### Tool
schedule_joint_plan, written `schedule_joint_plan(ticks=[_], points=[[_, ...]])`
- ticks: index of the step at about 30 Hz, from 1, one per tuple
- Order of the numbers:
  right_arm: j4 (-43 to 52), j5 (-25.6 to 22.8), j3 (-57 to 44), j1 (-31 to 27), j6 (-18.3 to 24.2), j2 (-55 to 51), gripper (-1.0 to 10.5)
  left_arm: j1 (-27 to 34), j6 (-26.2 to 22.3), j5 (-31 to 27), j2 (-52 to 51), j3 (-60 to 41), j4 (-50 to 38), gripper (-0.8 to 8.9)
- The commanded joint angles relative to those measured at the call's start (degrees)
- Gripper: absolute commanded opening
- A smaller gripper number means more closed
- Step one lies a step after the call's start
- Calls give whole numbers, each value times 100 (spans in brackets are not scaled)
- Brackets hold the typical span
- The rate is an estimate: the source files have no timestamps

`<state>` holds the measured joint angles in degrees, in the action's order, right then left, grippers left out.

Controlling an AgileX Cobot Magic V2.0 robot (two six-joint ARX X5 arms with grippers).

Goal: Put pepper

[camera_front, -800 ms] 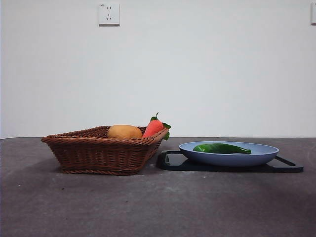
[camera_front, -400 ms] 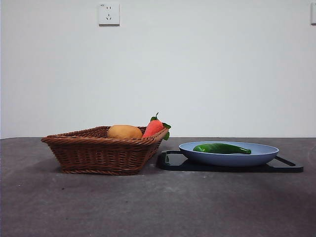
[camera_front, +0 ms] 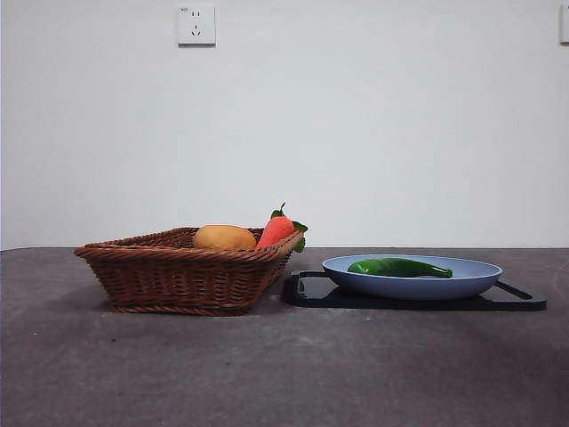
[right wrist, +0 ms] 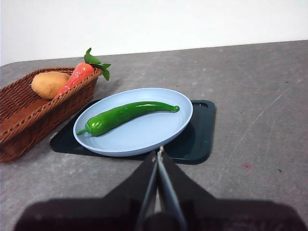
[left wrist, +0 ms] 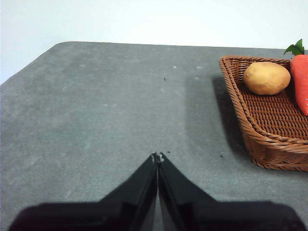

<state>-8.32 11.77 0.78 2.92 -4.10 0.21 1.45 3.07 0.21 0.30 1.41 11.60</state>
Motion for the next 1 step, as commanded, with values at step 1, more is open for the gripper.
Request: schedule_joint_plan(ticks=[1], points=[[13, -17, -28, 4, -57, -20, 11, 13, 35, 4, -22, -26, -37, 8]])
